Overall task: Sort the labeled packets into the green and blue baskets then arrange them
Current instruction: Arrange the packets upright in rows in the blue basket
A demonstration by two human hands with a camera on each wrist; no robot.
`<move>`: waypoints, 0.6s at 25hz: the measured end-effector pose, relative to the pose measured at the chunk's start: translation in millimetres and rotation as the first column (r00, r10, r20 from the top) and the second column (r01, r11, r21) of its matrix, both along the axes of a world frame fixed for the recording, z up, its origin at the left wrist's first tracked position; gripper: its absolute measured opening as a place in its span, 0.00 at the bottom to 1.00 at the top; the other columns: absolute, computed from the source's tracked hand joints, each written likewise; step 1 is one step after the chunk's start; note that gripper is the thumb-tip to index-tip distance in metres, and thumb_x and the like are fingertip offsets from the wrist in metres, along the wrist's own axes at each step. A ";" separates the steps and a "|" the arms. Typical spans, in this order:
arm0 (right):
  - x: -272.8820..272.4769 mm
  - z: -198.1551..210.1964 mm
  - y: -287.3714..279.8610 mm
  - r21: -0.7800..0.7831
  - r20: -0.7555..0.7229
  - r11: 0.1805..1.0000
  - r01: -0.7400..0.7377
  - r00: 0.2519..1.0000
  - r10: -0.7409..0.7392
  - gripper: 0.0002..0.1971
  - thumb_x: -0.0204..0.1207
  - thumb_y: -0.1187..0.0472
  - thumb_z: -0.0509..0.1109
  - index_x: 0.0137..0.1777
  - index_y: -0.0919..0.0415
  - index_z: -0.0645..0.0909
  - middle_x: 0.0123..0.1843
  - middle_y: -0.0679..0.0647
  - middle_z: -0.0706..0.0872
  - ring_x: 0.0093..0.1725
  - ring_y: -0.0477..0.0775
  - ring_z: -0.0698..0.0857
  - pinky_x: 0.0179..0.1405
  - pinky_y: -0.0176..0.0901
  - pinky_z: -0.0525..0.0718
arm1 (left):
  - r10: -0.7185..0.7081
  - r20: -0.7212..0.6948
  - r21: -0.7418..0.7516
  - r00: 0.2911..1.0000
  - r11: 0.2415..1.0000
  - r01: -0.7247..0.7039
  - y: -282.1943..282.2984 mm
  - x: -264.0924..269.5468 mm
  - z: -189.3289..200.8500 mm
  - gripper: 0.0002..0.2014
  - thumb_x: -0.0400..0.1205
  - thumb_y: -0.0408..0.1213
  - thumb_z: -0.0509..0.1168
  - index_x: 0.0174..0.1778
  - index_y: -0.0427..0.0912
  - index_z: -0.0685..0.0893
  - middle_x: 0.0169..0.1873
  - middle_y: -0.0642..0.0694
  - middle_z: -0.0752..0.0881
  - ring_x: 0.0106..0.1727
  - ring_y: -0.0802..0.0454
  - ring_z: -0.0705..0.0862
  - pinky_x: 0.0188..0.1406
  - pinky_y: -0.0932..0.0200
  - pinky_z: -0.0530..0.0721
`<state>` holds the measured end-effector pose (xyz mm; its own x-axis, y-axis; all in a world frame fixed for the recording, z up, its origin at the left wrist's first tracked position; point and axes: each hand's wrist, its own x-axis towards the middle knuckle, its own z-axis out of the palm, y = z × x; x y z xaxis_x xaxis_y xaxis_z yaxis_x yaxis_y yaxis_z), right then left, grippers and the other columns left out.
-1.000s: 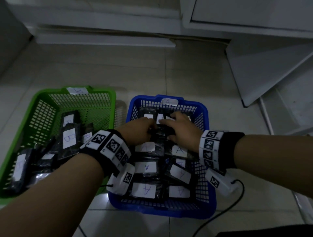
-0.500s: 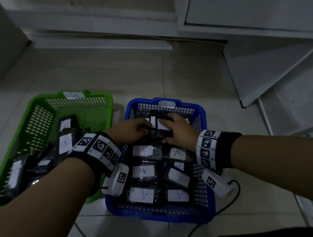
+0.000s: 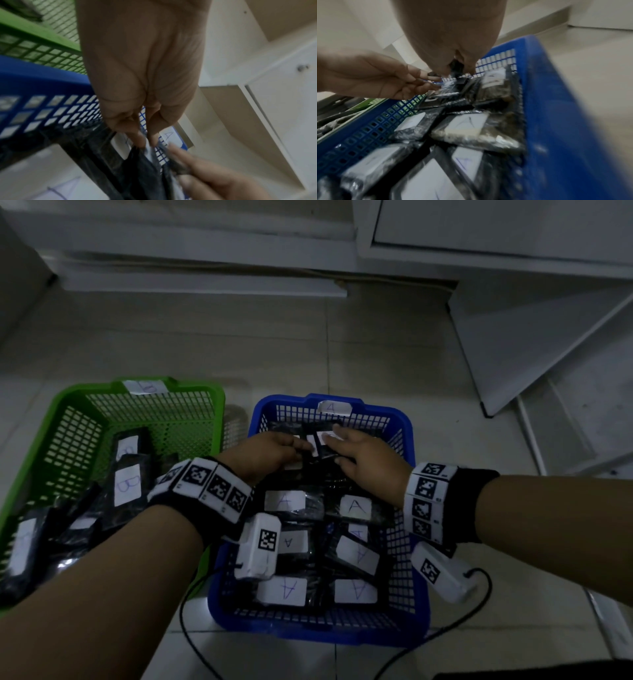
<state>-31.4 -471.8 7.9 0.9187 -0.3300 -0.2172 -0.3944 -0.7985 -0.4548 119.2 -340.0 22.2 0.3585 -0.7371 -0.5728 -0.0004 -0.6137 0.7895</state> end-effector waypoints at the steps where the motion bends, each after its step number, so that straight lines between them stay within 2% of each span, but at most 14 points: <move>1: -5.9 0.3 -0.4 -0.012 0.051 0.999 0.032 0.998 -0.031 0.25 0.83 0.64 0.60 0.80 0.58 0.64 0.84 0.58 0.59 0.83 0.55 0.60 0.76 0.27 0.47 | -0.004 0.004 0.004 1.000 1.000 0.004 -0.5 0.0 0.9 0.15 0.82 0.26 0.61 0.61 0.39 0.84 0.60 0.38 0.86 0.61 0.46 0.85 0.68 0.50 0.81; 4: -29.7 0.4 2.4 0.046 0.122 0.986 0.159 0.979 -0.163 0.24 0.84 0.66 0.58 0.80 0.64 0.62 0.83 0.60 0.61 0.82 0.55 0.61 0.68 0.14 0.45 | 0.077 -0.086 -0.040 0.993 0.996 -0.081 -3.4 -4.8 5.2 0.14 0.82 0.24 0.60 0.61 0.36 0.83 0.61 0.36 0.85 0.64 0.44 0.84 0.64 0.54 0.82; 6: -42.3 -1.6 5.5 0.114 0.041 0.975 0.189 0.980 -0.195 0.23 0.85 0.67 0.55 0.80 0.67 0.62 0.82 0.62 0.64 0.80 0.56 0.64 0.61 0.08 0.49 | 0.114 -0.099 -0.063 0.989 0.991 -0.121 -7.1 -12.7 10.5 0.13 0.82 0.25 0.59 0.60 0.37 0.81 0.61 0.35 0.84 0.64 0.43 0.83 0.60 0.56 0.82; 7: -45.5 -3.4 5.6 0.106 0.014 0.977 0.183 0.983 -0.186 0.23 0.85 0.67 0.55 0.79 0.67 0.63 0.81 0.63 0.65 0.79 0.58 0.65 0.62 0.09 0.50 | 0.116 -0.106 -0.068 0.988 0.990 -0.124 -9.6 -16.3 11.3 0.13 0.82 0.25 0.60 0.61 0.37 0.80 0.61 0.35 0.84 0.63 0.44 0.83 0.57 0.58 0.82; 9: -44.9 -4.9 5.1 0.044 0.006 0.989 0.142 0.990 -0.142 0.24 0.83 0.67 0.59 0.79 0.63 0.65 0.82 0.62 0.62 0.80 0.59 0.65 0.71 0.20 0.52 | 0.118 -0.141 -0.064 0.983 0.990 -0.128 -15.0 -21.0 11.8 0.14 0.82 0.26 0.61 0.62 0.38 0.80 0.59 0.38 0.85 0.57 0.49 0.84 0.48 0.63 0.84; 10: -42.0 -5.9 4.1 0.026 0.022 0.993 0.111 0.993 -0.112 0.24 0.82 0.68 0.61 0.78 0.60 0.67 0.82 0.61 0.61 0.80 0.59 0.64 0.75 0.27 0.54 | 0.113 -0.164 -0.077 0.980 0.989 -0.127 -17.0 -23.2 12.9 0.12 0.82 0.26 0.61 0.59 0.39 0.82 0.54 0.40 0.86 0.51 0.53 0.86 0.42 0.67 0.86; 12: -36.2 -7.6 0.6 0.017 0.045 0.999 0.045 0.998 -0.045 0.25 0.79 0.69 0.65 0.76 0.56 0.72 0.83 0.61 0.59 0.81 0.60 0.63 0.78 0.33 0.56 | 0.083 -0.161 -0.093 0.984 0.991 -0.099 -22.0 -26.8 14.9 0.09 0.81 0.26 0.62 0.51 0.41 0.85 0.43 0.46 0.88 0.37 0.61 0.88 0.30 0.72 0.83; 13: -33.6 -8.1 -1.4 0.018 0.039 0.999 0.029 0.999 -0.030 0.25 0.78 0.68 0.66 0.75 0.55 0.73 0.83 0.61 0.58 0.81 0.60 0.62 0.80 0.36 0.57 | 0.080 -0.130 -0.090 0.988 0.992 -0.092 -23.2 -27.4 15.3 0.09 0.82 0.26 0.61 0.51 0.40 0.85 0.40 0.48 0.87 0.32 0.64 0.87 0.27 0.74 0.81; 15: -29.9 -9.4 -5.1 -0.005 -0.018 1.000 0.012 1.000 -0.012 0.27 0.75 0.63 0.70 0.75 0.51 0.73 0.84 0.60 0.54 0.82 0.61 0.59 0.82 0.45 0.60 | 0.093 -0.065 -0.084 0.993 0.992 -0.099 -25.2 -27.7 13.9 0.10 0.82 0.26 0.61 0.54 0.39 0.85 0.41 0.48 0.87 0.34 0.60 0.86 0.30 0.73 0.82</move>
